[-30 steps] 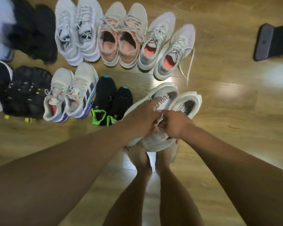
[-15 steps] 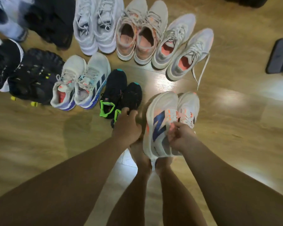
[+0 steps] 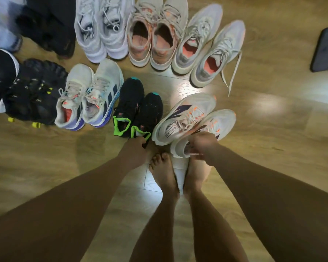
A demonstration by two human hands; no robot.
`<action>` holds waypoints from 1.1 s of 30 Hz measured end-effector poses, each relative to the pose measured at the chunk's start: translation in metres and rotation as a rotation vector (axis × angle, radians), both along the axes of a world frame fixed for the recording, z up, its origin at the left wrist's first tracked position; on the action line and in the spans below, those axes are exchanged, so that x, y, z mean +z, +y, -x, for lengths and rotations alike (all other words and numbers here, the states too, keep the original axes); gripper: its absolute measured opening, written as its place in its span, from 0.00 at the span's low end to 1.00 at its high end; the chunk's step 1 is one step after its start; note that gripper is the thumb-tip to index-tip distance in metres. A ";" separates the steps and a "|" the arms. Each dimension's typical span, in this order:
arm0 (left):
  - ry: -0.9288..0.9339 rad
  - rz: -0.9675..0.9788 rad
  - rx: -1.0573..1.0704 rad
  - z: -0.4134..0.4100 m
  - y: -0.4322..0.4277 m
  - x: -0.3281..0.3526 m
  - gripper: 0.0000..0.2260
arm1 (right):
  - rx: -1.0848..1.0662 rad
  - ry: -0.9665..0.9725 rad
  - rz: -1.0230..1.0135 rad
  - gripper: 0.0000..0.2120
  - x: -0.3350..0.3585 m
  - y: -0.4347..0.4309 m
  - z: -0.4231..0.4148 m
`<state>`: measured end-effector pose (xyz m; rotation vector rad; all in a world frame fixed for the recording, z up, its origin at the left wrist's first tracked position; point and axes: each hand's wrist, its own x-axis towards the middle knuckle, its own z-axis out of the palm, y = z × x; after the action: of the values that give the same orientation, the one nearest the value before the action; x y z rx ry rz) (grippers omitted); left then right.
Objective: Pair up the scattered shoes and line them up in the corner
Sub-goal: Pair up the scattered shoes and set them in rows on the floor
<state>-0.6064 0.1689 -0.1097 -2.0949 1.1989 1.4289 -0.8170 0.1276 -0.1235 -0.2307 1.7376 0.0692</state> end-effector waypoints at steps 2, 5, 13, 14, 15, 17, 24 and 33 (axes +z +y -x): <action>-0.039 0.052 0.133 0.002 -0.008 -0.004 0.12 | 0.036 0.061 -0.046 0.09 -0.003 0.009 0.011; -0.147 0.043 0.584 -0.005 -0.011 -0.020 0.21 | -0.116 0.009 -0.128 0.11 -0.009 0.019 0.014; 0.056 -0.116 1.070 0.004 0.002 -0.038 0.06 | -0.358 -0.032 -0.137 0.18 -0.051 0.012 -0.019; 0.088 -0.131 1.124 0.000 0.000 -0.038 0.07 | -0.373 -0.028 -0.112 0.23 -0.055 0.010 -0.020; 0.097 -0.130 1.158 -0.006 0.001 -0.042 0.07 | -0.360 -0.002 -0.078 0.28 -0.058 0.010 -0.021; 0.139 -0.129 1.194 -0.011 0.001 -0.043 0.08 | -0.145 0.145 0.050 0.25 -0.058 0.007 -0.018; 0.176 -0.074 1.125 -0.004 -0.005 -0.029 0.06 | 0.378 0.353 0.275 0.18 -0.039 0.008 -0.005; 0.323 -0.081 1.066 -0.004 0.037 -0.019 0.15 | 0.604 0.175 0.234 0.30 -0.046 0.027 -0.014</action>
<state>-0.6020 0.2062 -0.1290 -2.6225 -0.0300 2.2249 -0.8034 0.1550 -0.1697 -0.9409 1.7942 0.3347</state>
